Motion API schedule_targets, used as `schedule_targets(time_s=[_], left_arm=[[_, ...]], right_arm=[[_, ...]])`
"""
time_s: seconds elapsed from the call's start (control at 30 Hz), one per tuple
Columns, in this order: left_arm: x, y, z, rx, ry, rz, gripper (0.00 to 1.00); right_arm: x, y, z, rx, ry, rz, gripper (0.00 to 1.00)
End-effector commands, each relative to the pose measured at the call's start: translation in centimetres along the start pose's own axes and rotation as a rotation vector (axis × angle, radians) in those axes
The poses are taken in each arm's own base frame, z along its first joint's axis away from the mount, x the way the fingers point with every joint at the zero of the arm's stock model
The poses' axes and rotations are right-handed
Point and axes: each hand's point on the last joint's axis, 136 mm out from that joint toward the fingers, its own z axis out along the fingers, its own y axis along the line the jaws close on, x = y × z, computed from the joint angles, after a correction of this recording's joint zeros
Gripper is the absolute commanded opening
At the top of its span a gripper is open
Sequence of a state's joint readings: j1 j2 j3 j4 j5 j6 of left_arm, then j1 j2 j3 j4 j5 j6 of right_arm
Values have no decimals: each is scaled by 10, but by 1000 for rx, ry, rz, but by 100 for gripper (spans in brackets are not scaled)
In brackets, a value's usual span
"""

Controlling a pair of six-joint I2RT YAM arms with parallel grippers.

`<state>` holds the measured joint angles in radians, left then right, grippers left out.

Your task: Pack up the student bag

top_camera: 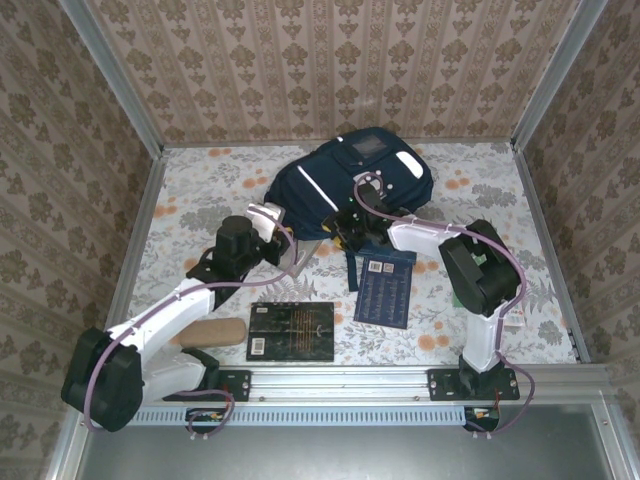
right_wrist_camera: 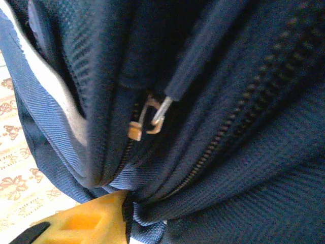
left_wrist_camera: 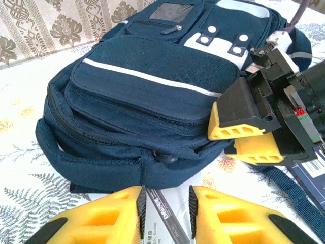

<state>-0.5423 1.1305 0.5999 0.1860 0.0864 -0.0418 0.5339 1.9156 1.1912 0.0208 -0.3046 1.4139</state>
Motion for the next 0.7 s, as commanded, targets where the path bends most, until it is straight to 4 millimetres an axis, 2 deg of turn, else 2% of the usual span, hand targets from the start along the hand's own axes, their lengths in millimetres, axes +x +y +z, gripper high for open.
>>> schedule_targets(time_s=[0.0, 0.03, 0.07, 0.17, 0.3, 0.5, 0.67], left_arm=[[0, 0, -4, 4, 3, 22, 31], [0, 0, -4, 4, 5, 19, 31], [1, 0, -4, 7, 6, 17, 31], [1, -1, -3, 11, 8, 19, 31], [1, -1, -1, 14, 9, 24, 31], [3, -4, 9, 40, 32, 26, 31], [0, -9, 20, 80, 33, 8, 31]], right_arm=[[-9, 27, 2, -61, -45, 33, 37], [-10, 28, 1, -61, -47, 33, 36], [-10, 30, 1, -66, -47, 29, 32], [-10, 32, -4, -64, -46, 25, 11], [-12, 37, -20, -55, -47, -9, 0], [-24, 47, -54, -68, -62, -68, 0], [-40, 44, -75, -44, -50, -114, 0]])
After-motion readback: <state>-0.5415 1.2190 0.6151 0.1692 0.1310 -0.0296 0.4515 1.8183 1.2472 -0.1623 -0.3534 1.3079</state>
